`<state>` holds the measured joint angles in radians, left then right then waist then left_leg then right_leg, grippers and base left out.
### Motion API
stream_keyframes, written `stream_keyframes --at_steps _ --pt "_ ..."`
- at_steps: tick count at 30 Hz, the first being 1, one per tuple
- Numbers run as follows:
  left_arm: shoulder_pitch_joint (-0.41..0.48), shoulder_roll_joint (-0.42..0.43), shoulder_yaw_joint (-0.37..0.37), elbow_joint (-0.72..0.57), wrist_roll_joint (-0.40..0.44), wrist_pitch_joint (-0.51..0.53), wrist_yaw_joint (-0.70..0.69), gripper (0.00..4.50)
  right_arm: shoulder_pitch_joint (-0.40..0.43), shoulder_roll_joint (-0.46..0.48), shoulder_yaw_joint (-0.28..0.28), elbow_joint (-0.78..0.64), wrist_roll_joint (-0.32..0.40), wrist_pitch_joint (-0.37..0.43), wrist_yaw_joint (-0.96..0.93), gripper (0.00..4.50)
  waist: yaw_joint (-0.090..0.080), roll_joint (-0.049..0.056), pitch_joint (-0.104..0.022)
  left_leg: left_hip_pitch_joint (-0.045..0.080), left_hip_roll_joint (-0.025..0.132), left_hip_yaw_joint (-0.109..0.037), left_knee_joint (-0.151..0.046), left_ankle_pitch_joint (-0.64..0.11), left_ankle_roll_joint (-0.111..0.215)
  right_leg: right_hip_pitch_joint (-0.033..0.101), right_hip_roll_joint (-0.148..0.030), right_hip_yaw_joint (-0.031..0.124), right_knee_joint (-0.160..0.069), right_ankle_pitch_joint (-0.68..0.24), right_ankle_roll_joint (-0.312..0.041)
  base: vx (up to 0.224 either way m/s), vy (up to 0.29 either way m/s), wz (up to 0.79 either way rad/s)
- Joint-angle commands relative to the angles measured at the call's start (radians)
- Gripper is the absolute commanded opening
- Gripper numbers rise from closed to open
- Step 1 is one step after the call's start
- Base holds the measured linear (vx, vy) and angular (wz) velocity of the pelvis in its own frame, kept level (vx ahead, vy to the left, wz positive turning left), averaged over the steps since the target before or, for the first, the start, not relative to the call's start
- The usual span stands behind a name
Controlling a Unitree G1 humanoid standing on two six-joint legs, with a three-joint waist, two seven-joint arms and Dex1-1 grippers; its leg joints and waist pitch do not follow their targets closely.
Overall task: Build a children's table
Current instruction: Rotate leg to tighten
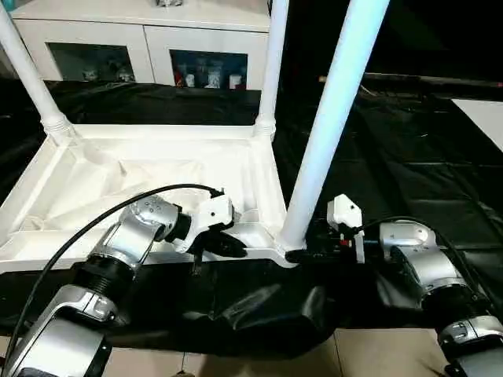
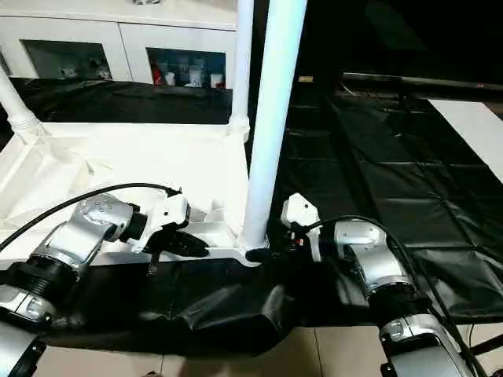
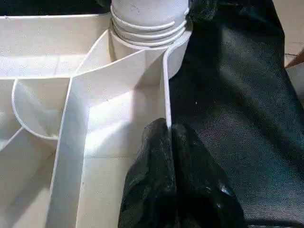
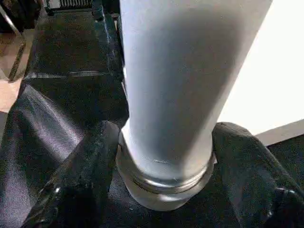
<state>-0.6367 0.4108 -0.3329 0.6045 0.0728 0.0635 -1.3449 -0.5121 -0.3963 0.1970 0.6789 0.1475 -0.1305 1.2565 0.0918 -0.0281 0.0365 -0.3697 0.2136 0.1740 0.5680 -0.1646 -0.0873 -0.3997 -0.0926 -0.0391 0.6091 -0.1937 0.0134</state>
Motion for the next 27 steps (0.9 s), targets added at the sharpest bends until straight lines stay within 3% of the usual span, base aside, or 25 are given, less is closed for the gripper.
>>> stream_keyframes --at_steps 1,6,15,18,19,24,26,27 --pt "0.019 0.005 -0.048 0.014 0.026 0.003 -0.018 0.0 0.001 -0.006 -0.004 0.006 0.0 0.019 0.018 2.88 0.003 0.001 -0.055 0.008 0.012 0.01 -0.059 -0.219 0.058 0.048 -0.031 0.021 -0.059 -0.078 -0.267 0.0 0.0 0.0" --pt "0.016 0.005 -0.049 0.017 0.027 0.002 -0.018 0.0 0.002 -0.005 -0.004 0.006 -0.001 0.02 0.016 2.64 0.004 0.002 -0.056 0.009 0.012 0.01 -0.058 -0.218 0.057 0.048 -0.03 0.021 -0.058 -0.064 -0.272 0.0 0.0 0.0" --pt "0.017 0.007 -0.05 0.016 0.027 0.007 -0.021 0.0 0.008 -0.005 -0.002 0.007 -0.004 0.017 0.012 2.62 0.003 0.0 -0.056 0.009 0.012 0.01 -0.057 -0.213 0.06 0.049 -0.03 0.021 -0.057 -0.063 -0.272 0.0 0.0 0.0" --pt "0.019 0.002 -0.049 0.021 0.031 0.004 -0.003 0.0 0.01 0.005 -0.011 0.021 -0.014 0.014 -0.038 2.62 0.003 0.0 -0.055 0.009 0.012 0.01 -0.059 -0.219 0.057 0.048 -0.031 0.021 -0.059 -0.08 -0.268 0.0 0.0 0.0" --pt "0.012 -0.026 -0.034 0.052 0.038 0.007 0.064 0.0 0.001 0.038 -0.034 0.064 -0.032 0.012 -0.161 2.62 0.002 0.001 -0.055 0.009 0.012 0.01 -0.059 -0.22 0.054 0.047 -0.031 0.022 -0.059 -0.084 -0.266 0.0 0.0 0.0" --pt "-0.019 -0.114 0.003 0.145 0.037 0.015 0.215 0.0 0.0 0.147 -0.099 0.129 -0.021 0.051 -0.422 2.61 -0.009 0.002 -0.046 0.017 0.008 0.004 -0.071 -0.335 -0.004 0.035 -0.036 0.025 -0.085 -0.311 -0.2 0.0 0.0 0.0" --pt "-0.032 -0.145 0.011 0.17 0.035 0.022 0.252 0.0 -0.002 0.187 -0.114 0.148 -0.024 0.065 -0.521 2.61 -0.016 0.002 -0.045 0.011 0.007 0.0 -0.075 -0.354 -0.016 0.036 -0.036 0.023 -0.087 -0.351 -0.179 0.0 0.0 0.0" --pt "-0.046 -0.171 0.016 0.194 0.035 0.024 0.286 0.0 -0.009 0.221 -0.126 0.169 -0.028 0.082 -0.614 2.61 -0.017 0.001 -0.046 0.015 0.007 -0.002 -0.076 -0.371 -0.02 0.032 -0.037 0.023 -0.092 -0.381 -0.166 0.0 0.0 0.0"
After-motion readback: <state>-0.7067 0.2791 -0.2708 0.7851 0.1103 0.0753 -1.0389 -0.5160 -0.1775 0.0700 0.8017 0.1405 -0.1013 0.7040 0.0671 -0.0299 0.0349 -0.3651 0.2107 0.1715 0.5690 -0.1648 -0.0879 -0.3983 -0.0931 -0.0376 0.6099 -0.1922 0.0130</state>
